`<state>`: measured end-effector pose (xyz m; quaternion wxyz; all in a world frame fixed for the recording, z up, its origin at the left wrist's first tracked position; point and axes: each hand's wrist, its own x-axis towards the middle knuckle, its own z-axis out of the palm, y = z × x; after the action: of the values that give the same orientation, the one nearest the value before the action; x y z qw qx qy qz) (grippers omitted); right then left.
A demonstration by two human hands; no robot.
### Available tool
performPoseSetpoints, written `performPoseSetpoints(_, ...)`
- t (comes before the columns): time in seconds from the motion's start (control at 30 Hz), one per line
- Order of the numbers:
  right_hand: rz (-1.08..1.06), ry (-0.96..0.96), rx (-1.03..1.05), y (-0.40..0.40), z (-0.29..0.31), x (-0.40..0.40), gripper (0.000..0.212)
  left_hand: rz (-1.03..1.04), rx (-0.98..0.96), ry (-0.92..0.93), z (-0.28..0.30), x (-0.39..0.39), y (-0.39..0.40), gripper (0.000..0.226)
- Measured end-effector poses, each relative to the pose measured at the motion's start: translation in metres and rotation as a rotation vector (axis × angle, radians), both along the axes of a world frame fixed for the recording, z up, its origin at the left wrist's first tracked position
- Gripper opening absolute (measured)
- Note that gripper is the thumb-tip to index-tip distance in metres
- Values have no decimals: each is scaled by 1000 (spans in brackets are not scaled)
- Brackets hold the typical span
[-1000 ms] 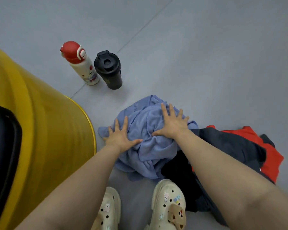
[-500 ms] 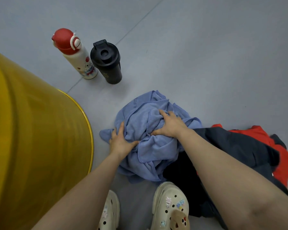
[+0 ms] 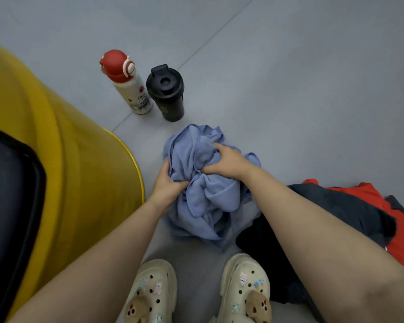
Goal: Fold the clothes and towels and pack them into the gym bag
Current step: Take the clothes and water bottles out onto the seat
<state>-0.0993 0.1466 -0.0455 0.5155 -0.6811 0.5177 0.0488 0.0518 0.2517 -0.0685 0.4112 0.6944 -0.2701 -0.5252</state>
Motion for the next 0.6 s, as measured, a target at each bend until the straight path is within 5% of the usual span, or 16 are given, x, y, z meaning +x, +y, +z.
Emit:
performPoseSetpoints(0.33, -51, -110, -113, -5, 88, 13, 30, -143, -191, -118, 79, 29, -24, 62)
performPoseSetpoints(0.6, -1, -126, -296, 2, 195, 20, 47, -79, -362, -145, 179, 28, -10, 65)
